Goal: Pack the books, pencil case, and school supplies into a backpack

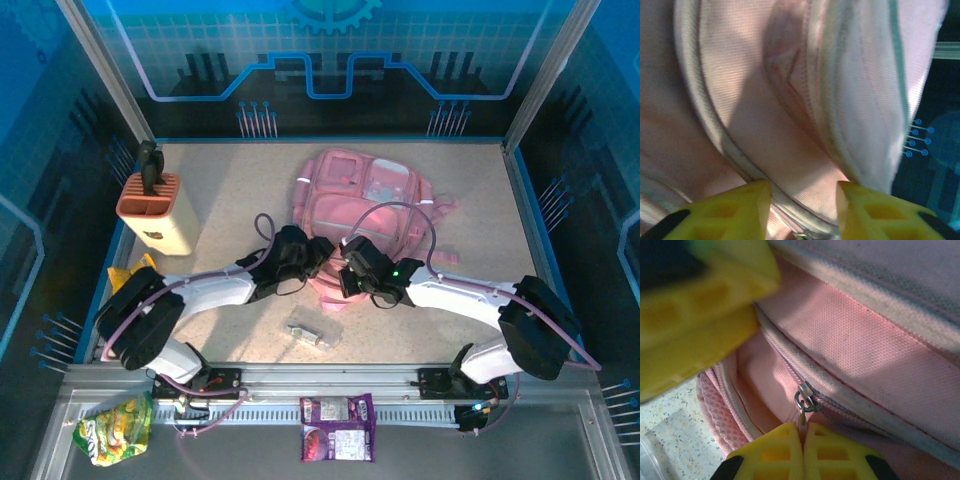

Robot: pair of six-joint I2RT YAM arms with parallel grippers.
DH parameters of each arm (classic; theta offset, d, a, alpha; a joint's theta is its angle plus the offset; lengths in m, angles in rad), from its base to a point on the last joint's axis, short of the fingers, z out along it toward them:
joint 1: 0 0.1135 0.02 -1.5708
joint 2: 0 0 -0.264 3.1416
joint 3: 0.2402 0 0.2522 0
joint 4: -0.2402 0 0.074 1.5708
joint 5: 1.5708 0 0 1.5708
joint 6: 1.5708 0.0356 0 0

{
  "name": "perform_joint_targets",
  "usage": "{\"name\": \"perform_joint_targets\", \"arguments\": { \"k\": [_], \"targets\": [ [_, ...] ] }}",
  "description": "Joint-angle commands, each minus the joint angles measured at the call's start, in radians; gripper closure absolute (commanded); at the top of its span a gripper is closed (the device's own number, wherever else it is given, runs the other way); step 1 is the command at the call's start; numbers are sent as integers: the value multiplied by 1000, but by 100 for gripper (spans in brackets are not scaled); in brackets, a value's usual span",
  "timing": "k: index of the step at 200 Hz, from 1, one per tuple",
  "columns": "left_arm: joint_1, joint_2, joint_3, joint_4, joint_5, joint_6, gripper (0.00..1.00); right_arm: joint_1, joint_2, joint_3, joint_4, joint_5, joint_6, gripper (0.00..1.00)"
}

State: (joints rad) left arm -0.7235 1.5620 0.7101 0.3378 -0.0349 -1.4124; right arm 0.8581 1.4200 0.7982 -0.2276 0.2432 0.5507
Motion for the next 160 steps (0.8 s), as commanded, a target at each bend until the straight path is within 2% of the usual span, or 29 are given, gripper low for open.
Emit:
{"name": "perform_joint_targets", "arguments": {
  "k": [1,13,27,54,97,113,134,147,160],
  "targets": [
    [-21,25,23,86,-19,-54,65,6,12,-17,-12,-36,3,100],
    [-29,24,21,69,-26,-67,64,4,7,-18,-12,-31,-2,100],
    [-43,15,19,23,-49,-91,56,0,7,-15,-15,-28,-7,100],
    [-55,-10,-11,4,-98,-131,48,-3,14,-11,-8,-38,-7,100],
    [-59,-11,-10,-41,-155,-173,42,-1,23,-9,-2,-43,-4,100],
    [-60,16,20,-38,-155,-171,49,-1,22,-8,-3,-39,-4,100],
    [-60,24,32,-25,-201,-127,65,-2,26,-9,-9,-16,-5,100],
    [-58,6,35,-82,-260,-112,76,-6,24,-11,-23,2,-5,100],
    [-43,-6,41,-112,-265,-88,87,-9,14,-19,-35,13,-10,100]
  ]
}}
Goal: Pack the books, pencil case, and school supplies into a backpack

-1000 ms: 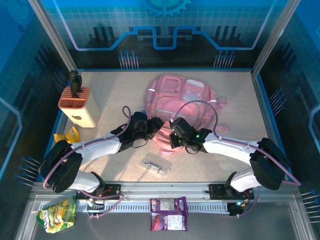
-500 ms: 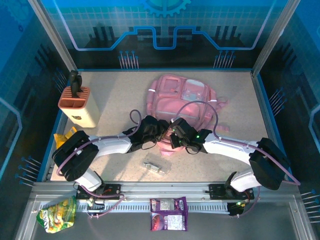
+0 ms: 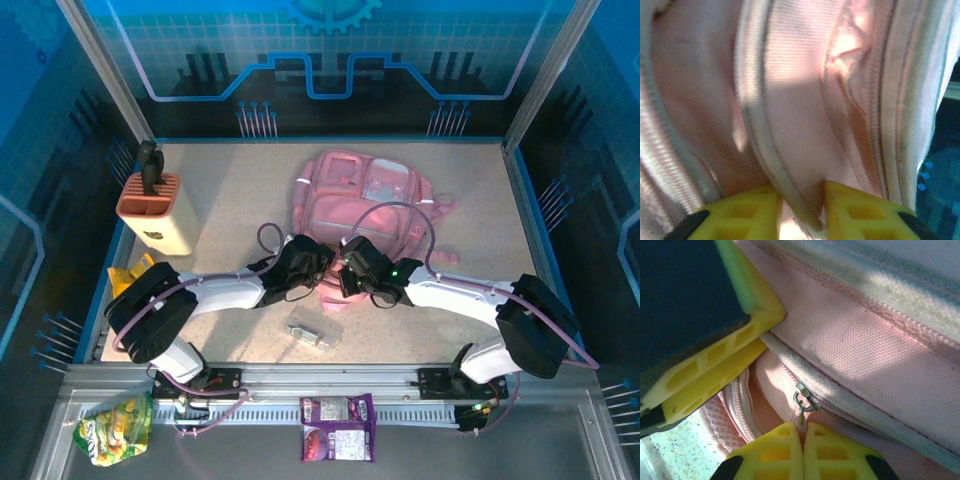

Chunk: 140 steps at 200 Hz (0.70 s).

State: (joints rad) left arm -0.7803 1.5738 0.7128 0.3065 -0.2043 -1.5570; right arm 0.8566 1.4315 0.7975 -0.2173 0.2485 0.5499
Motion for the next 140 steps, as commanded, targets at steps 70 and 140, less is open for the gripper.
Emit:
{"name": "perform_joint_targets", "arguments": {
  "k": [70,140],
  "targets": [
    [211,-179,60,-270,-30,318,100,-193,-206,-153,-141,-9,-42,100],
    [412,-60,205,-271,243,524,100,-207,-215,-103,-123,-116,-105,100]
  ]
}}
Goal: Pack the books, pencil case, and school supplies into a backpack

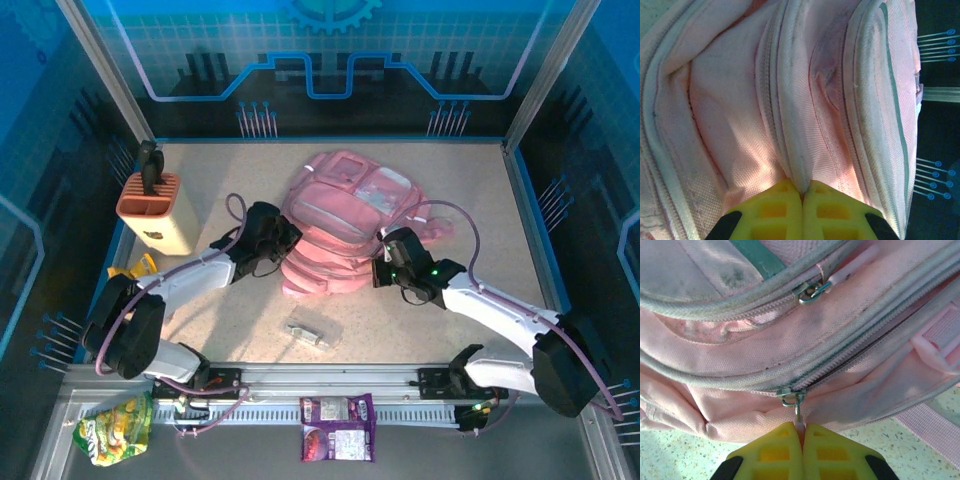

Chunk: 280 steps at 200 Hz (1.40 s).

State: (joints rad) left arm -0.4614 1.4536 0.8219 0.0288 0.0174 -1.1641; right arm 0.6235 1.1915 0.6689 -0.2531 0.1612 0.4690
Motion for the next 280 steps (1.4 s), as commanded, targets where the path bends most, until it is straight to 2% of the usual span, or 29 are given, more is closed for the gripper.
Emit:
{"name": "perform_joint_targets", "arguments": {
  "k": [1,15,21,42,66,79,98,121,139,163,179,196,222,241,280],
  "targets": [
    [96,63,99,10,26,133,100,30,26,26,-84,-32,-24,100],
    [129,115,121,80,104,165,100,100,61,51,-50,-42,-5,100],
    [140,138,137,94,131,182,96,128,83,67,-41,-42,1,100],
    [163,202,220,-10,183,238,90,174,163,123,-22,-61,29,100],
    [162,137,134,36,196,196,66,177,189,130,-9,-43,33,100],
    [155,76,75,34,189,161,63,177,185,124,-11,-27,27,100],
    [109,-17,-7,10,131,103,59,177,179,121,-23,-13,22,100],
    [12,-94,-108,33,30,-40,51,175,177,110,-20,-12,31,100],
    [-44,-89,-154,111,13,-125,49,176,181,101,-7,-17,42,100],
    [-110,-28,-123,155,15,-170,49,176,186,100,3,-24,44,100],
    [-148,8,-98,160,-24,-180,51,175,180,100,6,-18,40,100],
    [-155,45,-78,166,-41,-177,61,175,178,104,3,-6,34,100],
    [-152,61,-43,103,-68,-142,87,160,153,103,-38,16,47,100],
    [-131,36,-47,66,-81,-112,100,146,114,84,-67,45,50,100],
    [-31,-27,-50,-17,-49,-17,100,34,38,24,-121,31,32,100]
  ]
}}
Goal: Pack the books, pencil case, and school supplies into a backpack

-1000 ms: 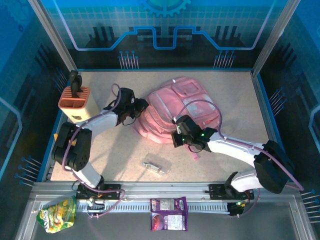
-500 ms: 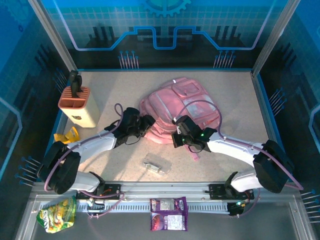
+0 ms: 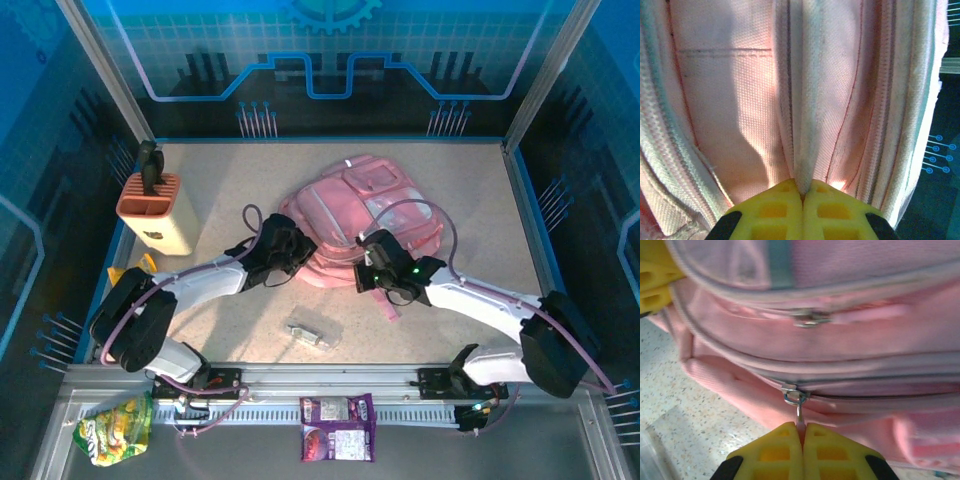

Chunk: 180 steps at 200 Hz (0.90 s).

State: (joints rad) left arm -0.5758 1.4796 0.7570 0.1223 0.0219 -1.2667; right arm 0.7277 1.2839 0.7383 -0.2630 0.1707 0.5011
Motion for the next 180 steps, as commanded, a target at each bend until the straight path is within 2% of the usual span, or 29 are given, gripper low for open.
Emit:
{"name": "perform_joint_targets", "arguments": {
  "k": [1,26,43,80,84,98,113,136,159,180],
  "targets": [
    [87,-54,15,-113,-54,89,100,-73,-55,-48,-113,21,0,100],
    [163,-76,29,-155,-3,158,100,-169,-89,-78,-128,11,-27,100],
    [184,-69,41,-157,24,181,100,-224,-89,-78,-127,-29,-38,100],
    [182,-33,49,-131,75,190,100,-218,-120,-56,-97,-113,-39,100],
    [182,-35,46,-126,78,191,100,-216,-126,-54,-99,-117,-36,95],
    [175,-48,46,-140,66,210,85,-217,-150,-47,-103,-138,-33,73],
    [164,-80,64,-207,25,251,71,-225,-175,-34,-117,-166,-17,64],
    [121,-141,86,-298,-62,304,59,-252,-180,-12,-101,-257,40,49],
    [46,-181,113,-358,-164,338,46,-286,-104,51,-76,-369,102,47],
    [-15,-181,142,-401,-224,362,35,-301,-16,122,-48,-423,131,50]
  ]
}}
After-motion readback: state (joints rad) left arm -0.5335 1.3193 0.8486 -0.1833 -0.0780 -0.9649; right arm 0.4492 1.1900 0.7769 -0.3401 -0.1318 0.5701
